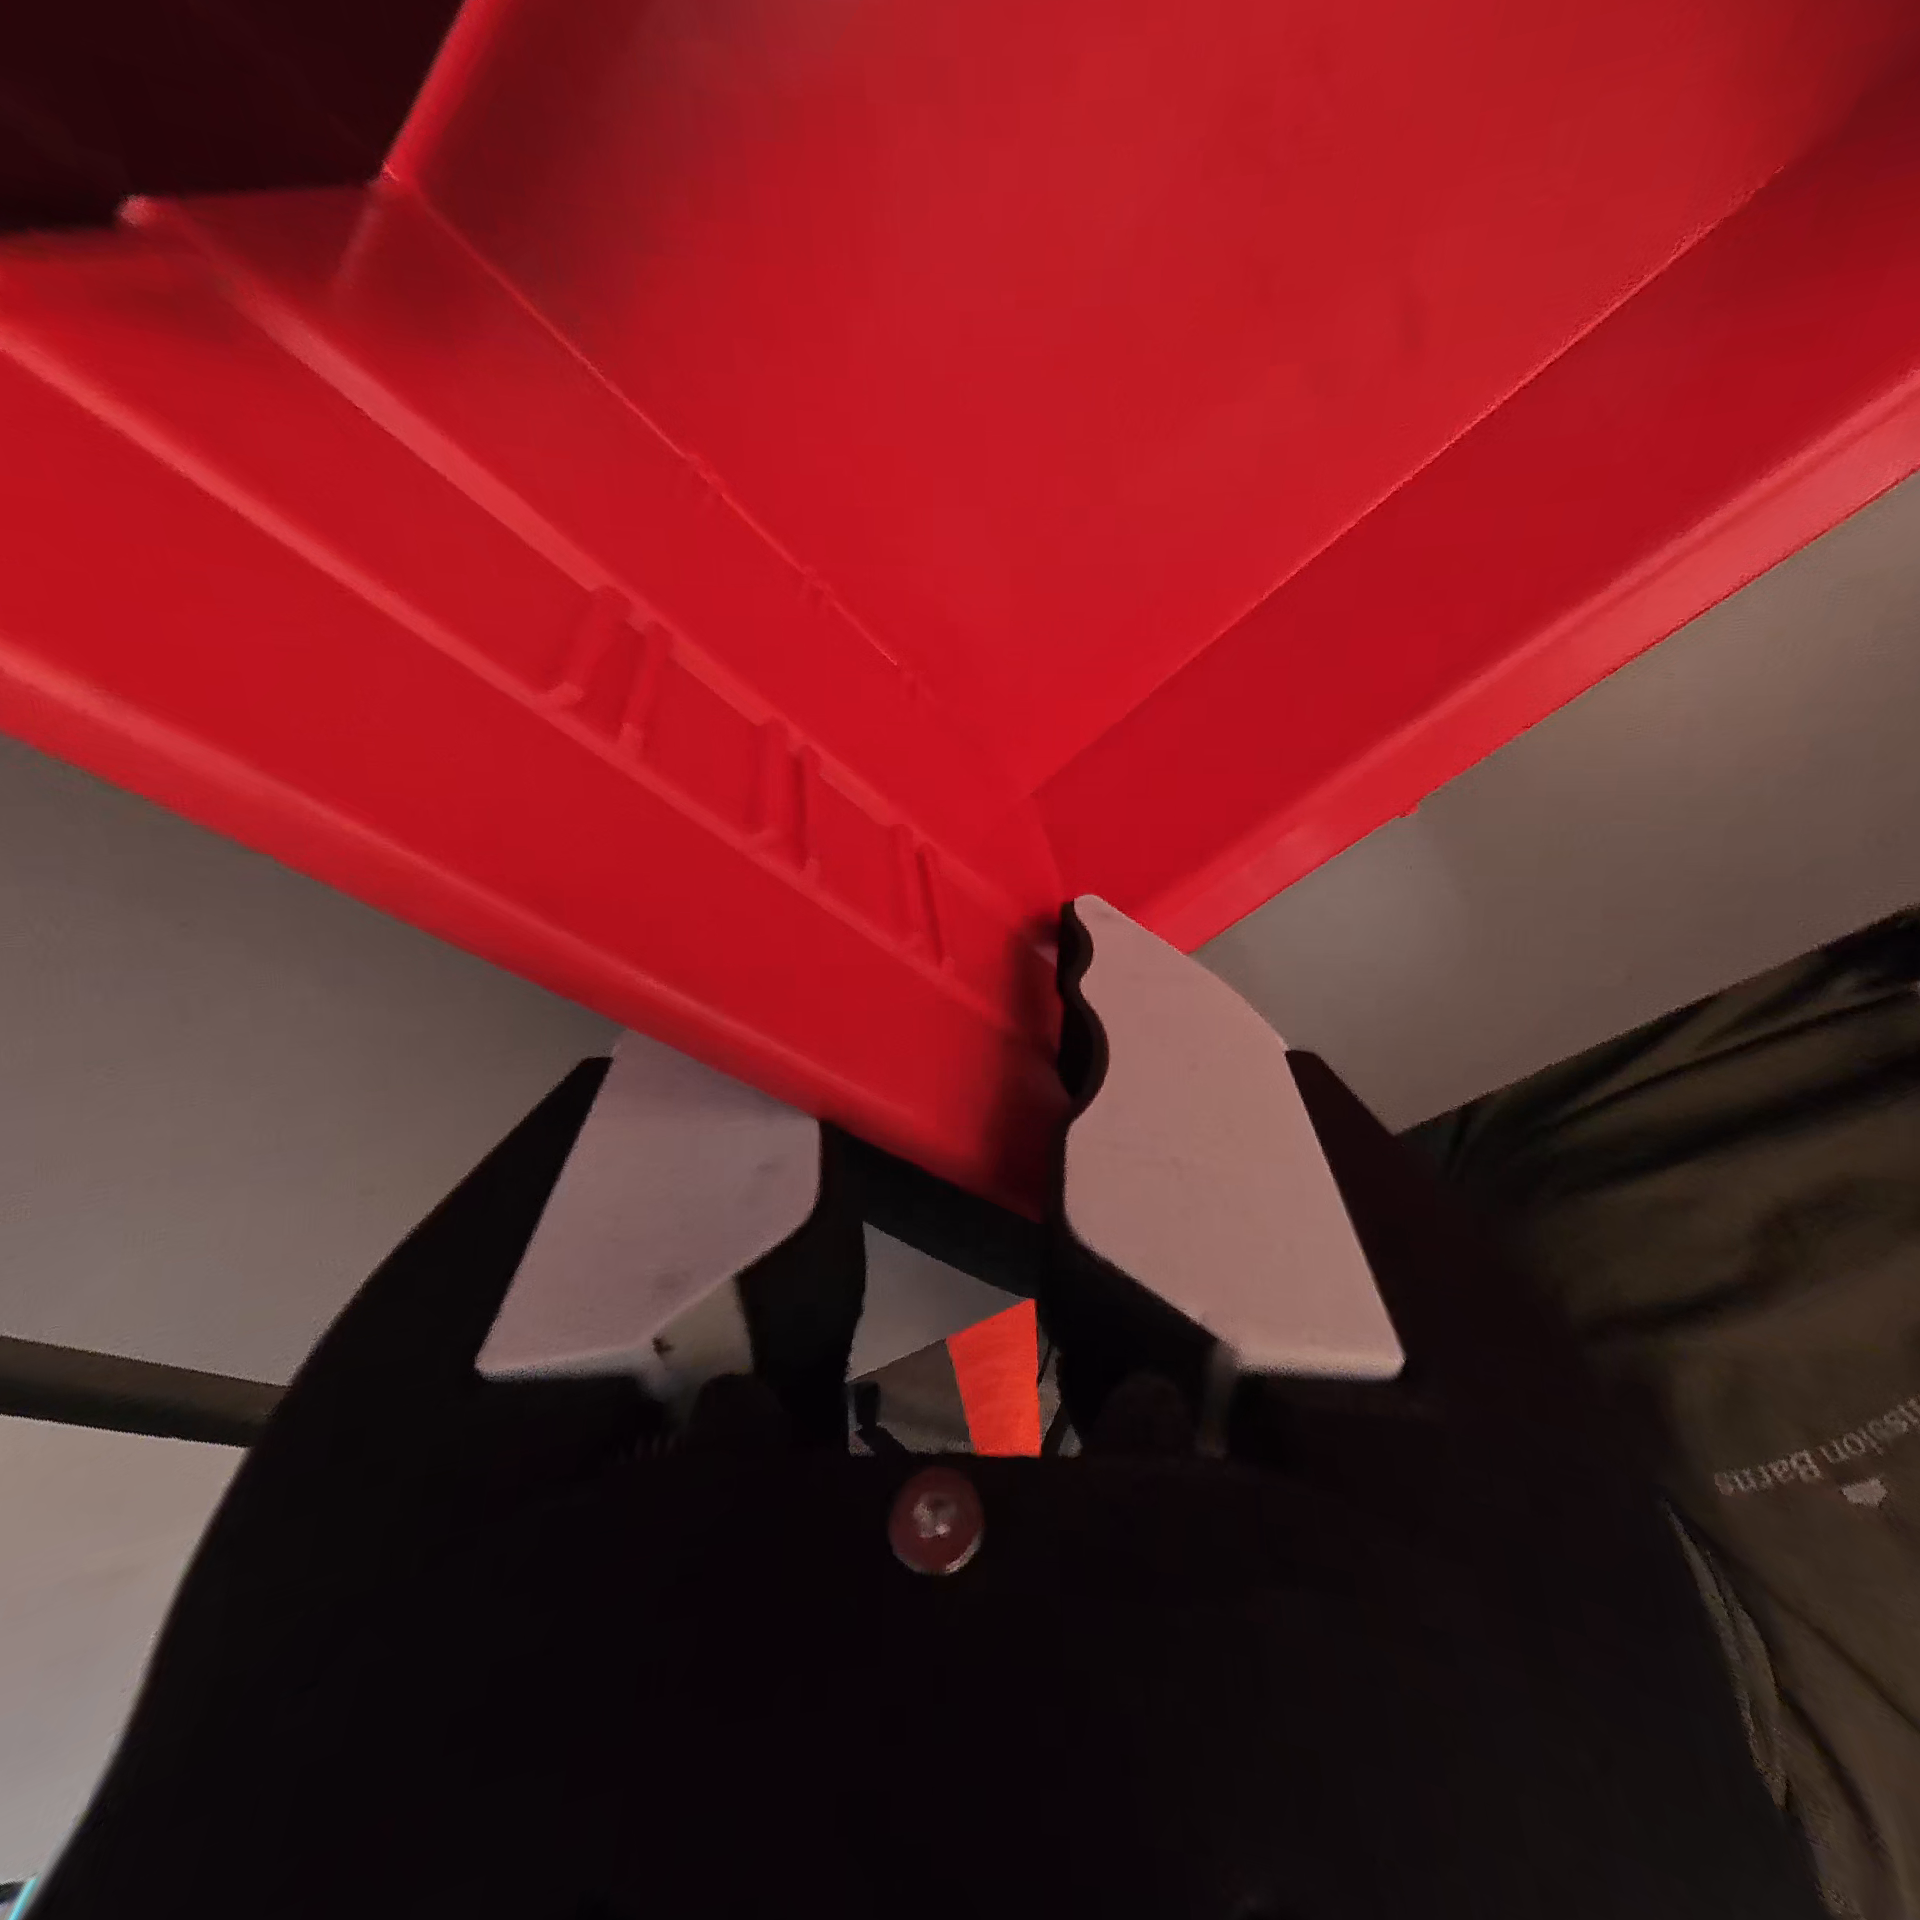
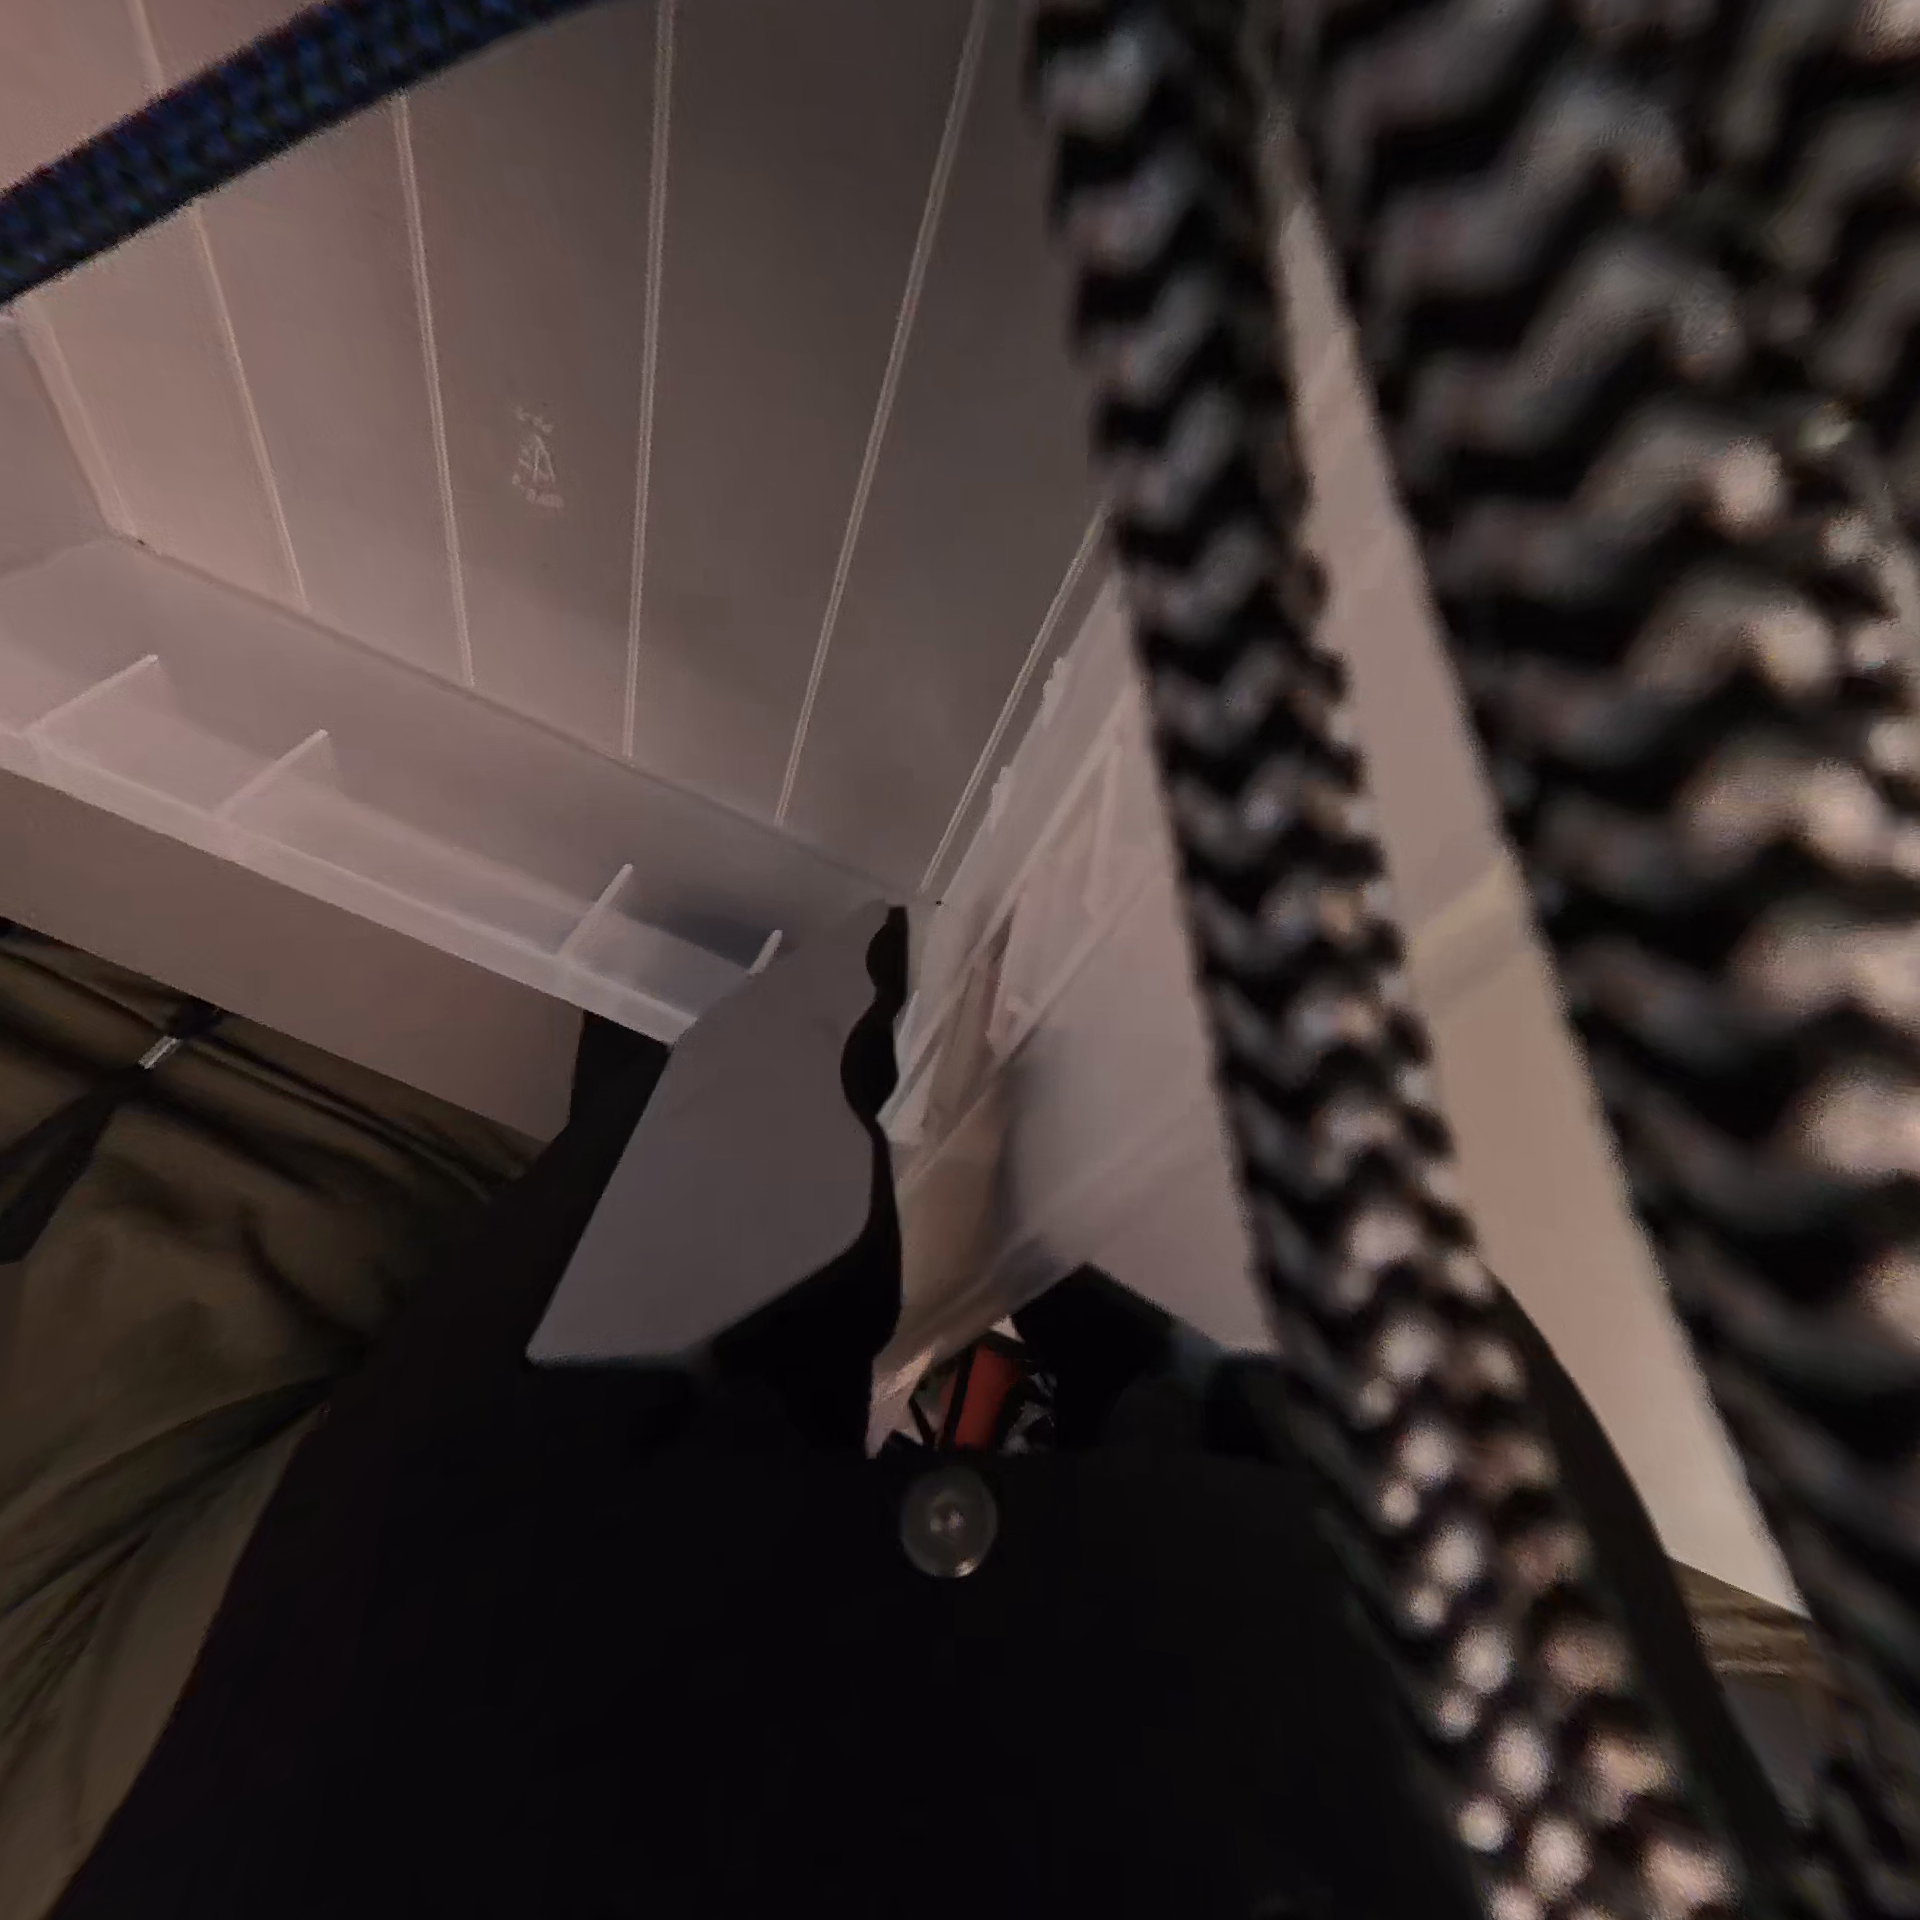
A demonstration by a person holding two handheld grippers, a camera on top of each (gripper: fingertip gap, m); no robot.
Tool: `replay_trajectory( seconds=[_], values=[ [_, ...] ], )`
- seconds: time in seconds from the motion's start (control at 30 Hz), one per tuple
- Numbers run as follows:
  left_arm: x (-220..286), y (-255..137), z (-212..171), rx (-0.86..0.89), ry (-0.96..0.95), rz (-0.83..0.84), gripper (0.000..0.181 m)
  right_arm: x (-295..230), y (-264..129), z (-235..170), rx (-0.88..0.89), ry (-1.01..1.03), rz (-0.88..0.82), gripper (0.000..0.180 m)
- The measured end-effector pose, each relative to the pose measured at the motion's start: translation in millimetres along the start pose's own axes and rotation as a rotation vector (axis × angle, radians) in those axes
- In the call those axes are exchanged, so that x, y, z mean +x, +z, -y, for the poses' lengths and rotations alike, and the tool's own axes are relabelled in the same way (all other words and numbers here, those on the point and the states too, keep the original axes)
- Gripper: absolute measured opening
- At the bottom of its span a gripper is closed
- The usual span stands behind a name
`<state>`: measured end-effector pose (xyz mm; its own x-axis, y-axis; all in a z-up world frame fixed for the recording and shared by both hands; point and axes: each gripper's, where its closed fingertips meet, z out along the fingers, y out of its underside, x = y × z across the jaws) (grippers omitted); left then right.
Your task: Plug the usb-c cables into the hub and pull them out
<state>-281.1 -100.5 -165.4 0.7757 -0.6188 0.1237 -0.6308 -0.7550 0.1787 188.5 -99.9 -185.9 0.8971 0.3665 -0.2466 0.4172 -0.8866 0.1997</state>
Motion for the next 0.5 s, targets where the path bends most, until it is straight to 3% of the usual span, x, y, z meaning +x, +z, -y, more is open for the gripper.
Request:
replay_trajectory(
  seconds=[0.03,0.13,0.33,0.5],
  values=[
    [1.0,0.3,-2.2,-0.005,0.011,-0.010,0.036,-4.1,-0.3,-1.1,-0.004,0.009,0.032,0.021],
    [1.8,0.3,-4.3,-0.006,0.045,-0.010,0.038,-11.9,-7.0,-6.5,0.012,0.078,0.111,0.026],
    [12.0,-13.8,0.1,0.084,0.062,-0.063,0.060,-2.5,-56.7,-13.3,0.270,0.121,-0.024,0.029],
    [8.2,-38.2,-10.9,0.204,0.065,-0.028,0.063,-63.3,-126.9,10.5,0.629,-0.081,-0.158,0.030]
  ],
)
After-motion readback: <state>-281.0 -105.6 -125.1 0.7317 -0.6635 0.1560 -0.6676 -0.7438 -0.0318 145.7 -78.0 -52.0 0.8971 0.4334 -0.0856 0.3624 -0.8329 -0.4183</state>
